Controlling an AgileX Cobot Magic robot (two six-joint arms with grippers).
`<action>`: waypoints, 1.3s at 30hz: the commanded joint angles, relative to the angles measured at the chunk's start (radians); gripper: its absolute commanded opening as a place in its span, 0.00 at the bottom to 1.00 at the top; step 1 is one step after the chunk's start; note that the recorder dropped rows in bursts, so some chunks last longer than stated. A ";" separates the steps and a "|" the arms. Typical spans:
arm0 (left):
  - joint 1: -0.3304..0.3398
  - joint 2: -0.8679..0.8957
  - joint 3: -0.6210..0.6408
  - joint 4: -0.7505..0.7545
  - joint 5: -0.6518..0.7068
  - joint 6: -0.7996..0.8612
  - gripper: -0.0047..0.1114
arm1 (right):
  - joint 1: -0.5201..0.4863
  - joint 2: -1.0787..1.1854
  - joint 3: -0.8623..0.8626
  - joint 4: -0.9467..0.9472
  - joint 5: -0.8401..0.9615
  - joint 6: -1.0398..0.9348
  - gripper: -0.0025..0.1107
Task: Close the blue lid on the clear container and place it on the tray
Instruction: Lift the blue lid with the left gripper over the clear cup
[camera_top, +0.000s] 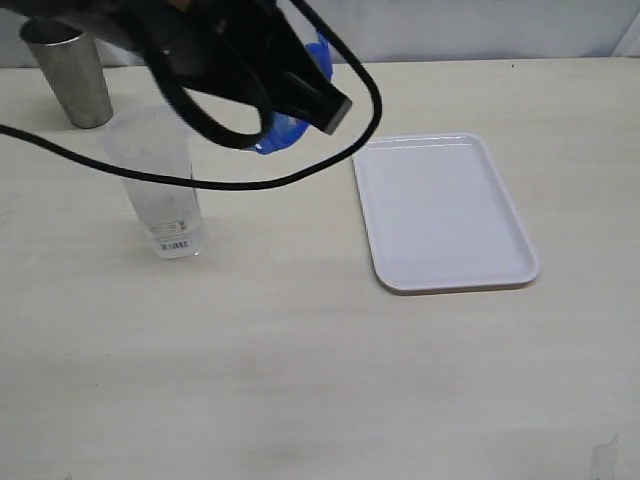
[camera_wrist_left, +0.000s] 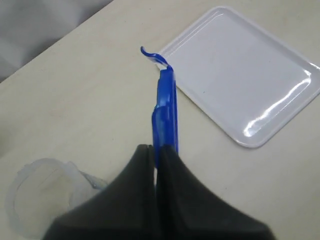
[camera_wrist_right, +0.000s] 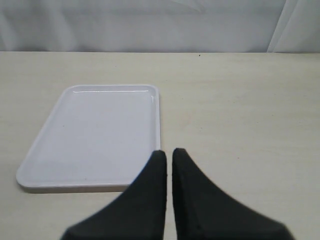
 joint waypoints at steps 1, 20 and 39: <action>-0.004 -0.086 0.046 -0.002 0.008 -0.004 0.04 | 0.001 -0.005 0.002 0.003 -0.004 -0.006 0.06; 0.240 -0.171 0.252 -0.130 -0.233 0.056 0.04 | 0.001 -0.005 0.002 0.003 -0.004 -0.006 0.06; 0.401 -0.171 0.427 -0.243 -0.533 0.048 0.04 | 0.001 -0.005 0.002 0.003 -0.004 -0.006 0.06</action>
